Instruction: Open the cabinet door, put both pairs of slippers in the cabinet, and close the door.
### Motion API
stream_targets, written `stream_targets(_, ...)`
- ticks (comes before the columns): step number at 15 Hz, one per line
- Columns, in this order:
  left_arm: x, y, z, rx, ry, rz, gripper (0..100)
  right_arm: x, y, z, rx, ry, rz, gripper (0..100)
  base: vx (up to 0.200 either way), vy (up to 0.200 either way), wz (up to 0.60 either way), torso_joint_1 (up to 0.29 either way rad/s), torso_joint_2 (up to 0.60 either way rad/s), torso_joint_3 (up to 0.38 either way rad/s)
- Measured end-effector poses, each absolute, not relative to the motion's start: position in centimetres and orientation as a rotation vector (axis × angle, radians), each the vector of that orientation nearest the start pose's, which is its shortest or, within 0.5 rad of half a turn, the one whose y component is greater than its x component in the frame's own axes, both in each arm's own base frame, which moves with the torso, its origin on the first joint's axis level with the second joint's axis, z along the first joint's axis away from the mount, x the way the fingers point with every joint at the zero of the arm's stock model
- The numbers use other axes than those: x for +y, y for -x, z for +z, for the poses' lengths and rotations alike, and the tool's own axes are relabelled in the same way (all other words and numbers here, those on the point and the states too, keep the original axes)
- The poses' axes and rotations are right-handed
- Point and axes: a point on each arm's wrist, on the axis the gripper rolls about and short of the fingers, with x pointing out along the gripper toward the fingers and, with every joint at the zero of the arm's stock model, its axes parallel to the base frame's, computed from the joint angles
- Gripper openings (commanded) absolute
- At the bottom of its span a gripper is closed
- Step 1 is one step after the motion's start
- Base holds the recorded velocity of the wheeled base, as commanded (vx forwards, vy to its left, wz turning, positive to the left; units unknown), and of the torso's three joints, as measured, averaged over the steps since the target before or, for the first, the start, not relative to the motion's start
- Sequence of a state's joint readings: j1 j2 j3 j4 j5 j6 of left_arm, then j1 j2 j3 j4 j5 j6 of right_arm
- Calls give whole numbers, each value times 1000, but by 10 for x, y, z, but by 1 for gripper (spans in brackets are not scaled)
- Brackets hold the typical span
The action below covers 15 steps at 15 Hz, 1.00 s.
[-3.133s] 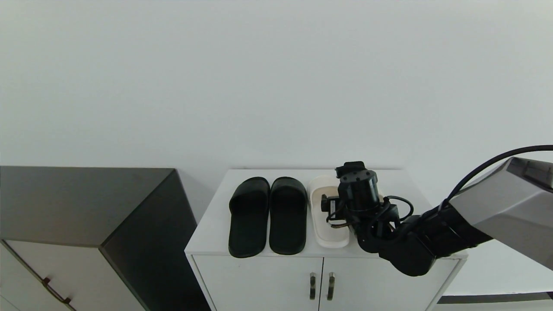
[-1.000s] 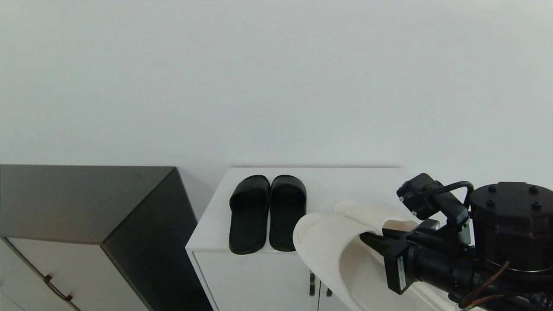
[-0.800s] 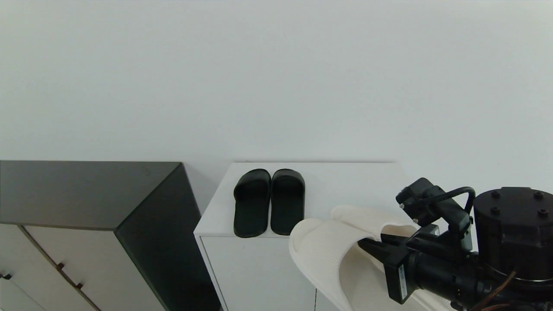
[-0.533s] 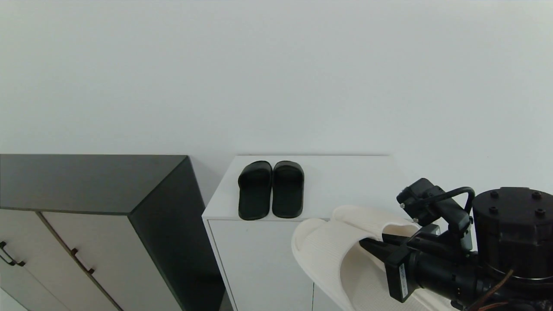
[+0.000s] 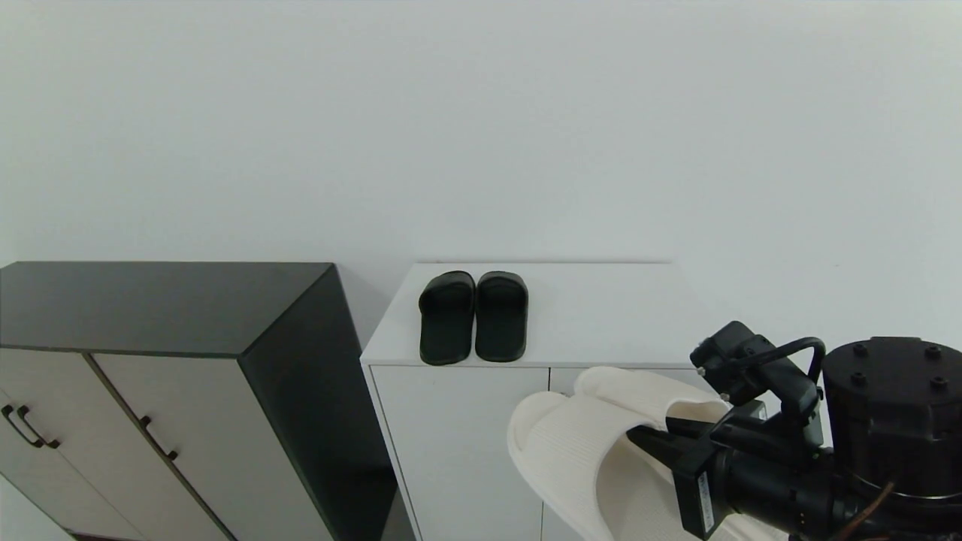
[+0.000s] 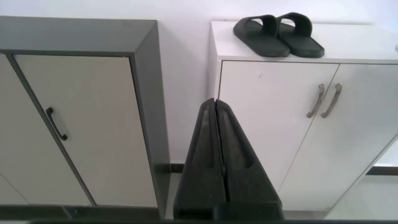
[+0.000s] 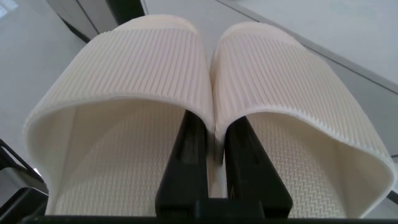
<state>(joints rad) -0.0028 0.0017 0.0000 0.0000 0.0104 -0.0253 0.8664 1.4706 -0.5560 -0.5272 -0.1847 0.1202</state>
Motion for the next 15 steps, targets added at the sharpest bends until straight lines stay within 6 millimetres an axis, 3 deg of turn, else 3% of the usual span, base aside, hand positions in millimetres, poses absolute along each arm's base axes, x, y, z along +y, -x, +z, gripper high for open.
stream_targets(5,0,23,76,1,26,8,0,174,-153,162,399,93,653,0,0,0,0,-14,36,21)
stream_targets(12,0,23,76,2,25,8,0,174,-152,156,421,112,659,0,0,0,0,-177,404,224)
stream_targets(13,0,23,76,2,25,8,100,174,-152,156,422,113,658,0,0,0,0,-217,540,305)
stream_targets(15,0,23,76,2,24,7,100,174,-152,155,422,115,657,0,0,0,0,-224,554,312)
